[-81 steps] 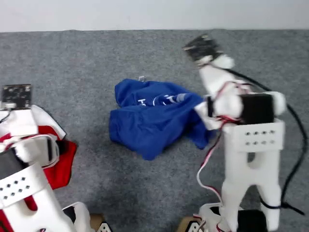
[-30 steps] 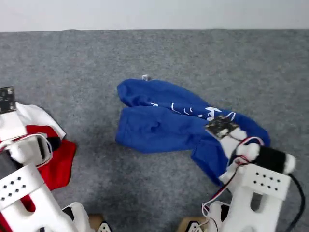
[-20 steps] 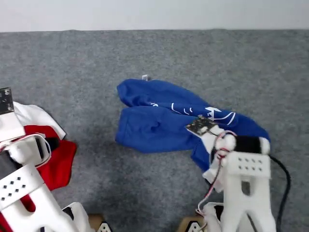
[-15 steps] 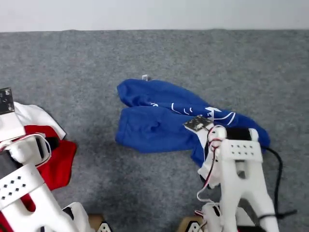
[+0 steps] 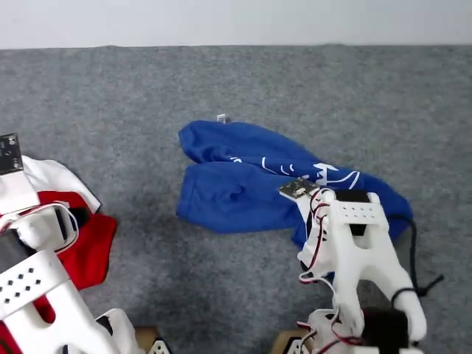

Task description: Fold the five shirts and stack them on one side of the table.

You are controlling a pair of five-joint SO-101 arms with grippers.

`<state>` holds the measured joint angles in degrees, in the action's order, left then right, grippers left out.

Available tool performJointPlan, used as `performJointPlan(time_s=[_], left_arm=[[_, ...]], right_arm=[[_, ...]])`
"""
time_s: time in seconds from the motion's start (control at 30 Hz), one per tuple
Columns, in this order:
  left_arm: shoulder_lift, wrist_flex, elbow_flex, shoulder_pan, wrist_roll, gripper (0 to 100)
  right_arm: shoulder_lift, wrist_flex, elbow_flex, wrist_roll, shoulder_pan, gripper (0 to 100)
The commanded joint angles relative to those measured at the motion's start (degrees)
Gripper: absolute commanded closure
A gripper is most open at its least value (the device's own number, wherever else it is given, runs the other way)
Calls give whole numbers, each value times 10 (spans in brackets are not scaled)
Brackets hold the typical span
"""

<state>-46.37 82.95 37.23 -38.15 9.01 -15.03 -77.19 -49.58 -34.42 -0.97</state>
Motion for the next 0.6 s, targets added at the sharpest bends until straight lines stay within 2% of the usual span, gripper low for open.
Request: performJointPlan(time_s=[0.0,0.27,0.47,0.57], left_arm=[[-6,-12,-2,-2,9,694],[-10,-11,-4,-2,9,694],[-7,-12,-3,-1,9,694],[-7,-12,-3,-1,9,694]], right_arm=[[44,33,1,5,-3,775],[131,63,35,3,21,785],[167,63,61,4,20,955],[169,62,64,4,21,989]])
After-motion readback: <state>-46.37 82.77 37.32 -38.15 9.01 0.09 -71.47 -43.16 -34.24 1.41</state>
